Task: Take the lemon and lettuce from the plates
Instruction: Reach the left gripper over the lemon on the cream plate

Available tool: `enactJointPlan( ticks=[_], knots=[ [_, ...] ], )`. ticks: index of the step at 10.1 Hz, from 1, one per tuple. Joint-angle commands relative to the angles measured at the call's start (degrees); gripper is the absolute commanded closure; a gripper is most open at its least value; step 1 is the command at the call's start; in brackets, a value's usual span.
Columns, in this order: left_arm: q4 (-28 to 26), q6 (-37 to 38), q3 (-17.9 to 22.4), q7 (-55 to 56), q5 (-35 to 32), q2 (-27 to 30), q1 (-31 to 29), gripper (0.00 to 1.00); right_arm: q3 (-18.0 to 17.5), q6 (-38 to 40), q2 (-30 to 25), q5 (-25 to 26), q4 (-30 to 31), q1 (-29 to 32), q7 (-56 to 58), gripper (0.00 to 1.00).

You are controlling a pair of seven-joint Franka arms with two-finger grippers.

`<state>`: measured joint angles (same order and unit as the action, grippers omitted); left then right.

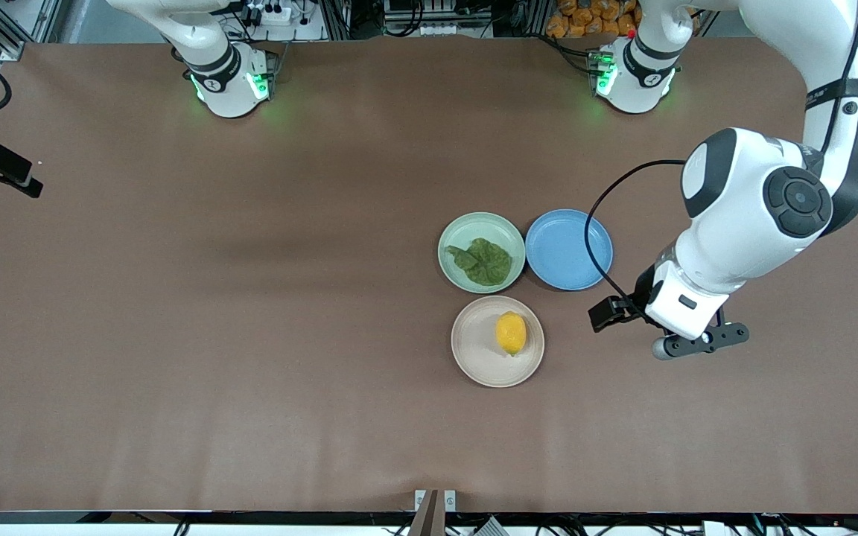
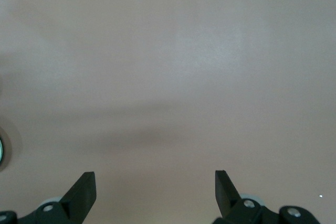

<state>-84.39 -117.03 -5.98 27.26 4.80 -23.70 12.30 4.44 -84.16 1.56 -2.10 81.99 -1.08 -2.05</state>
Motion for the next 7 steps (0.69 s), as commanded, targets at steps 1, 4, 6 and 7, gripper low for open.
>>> enactJointPlan(
  ticks=[1, 4, 6, 7],
  knots=[
    [-0.1, 0.5, 0.4, 2.5, 0.6, -0.1, 1.6, 0.0, -0.6, 0.7, -0.5, -1.1, -0.3, 0.6, -0.1, 0.0],
    [1.2, -0.9, 0.4, 6.6, 1.0, -3.5, 3.1, 0.0, -0.6, 0.7, -0.7, -1.0, -0.3, 0.6, -0.2, 0.0],
    [1.5, -5.7, 0.8, 6.0, -1.3, -9.3, 6.5, 0.0, -0.5, 0.7, -0.8, -1.0, -0.3, 0.6, -0.1, 0.0],
    [1.5, -6.6, 0.8, 6.0, -3.5, -11.6, 7.9, 0.0, -0.4, 0.7, -0.8, -1.0, -0.3, 0.6, -0.2, 0.0]
  ],
)
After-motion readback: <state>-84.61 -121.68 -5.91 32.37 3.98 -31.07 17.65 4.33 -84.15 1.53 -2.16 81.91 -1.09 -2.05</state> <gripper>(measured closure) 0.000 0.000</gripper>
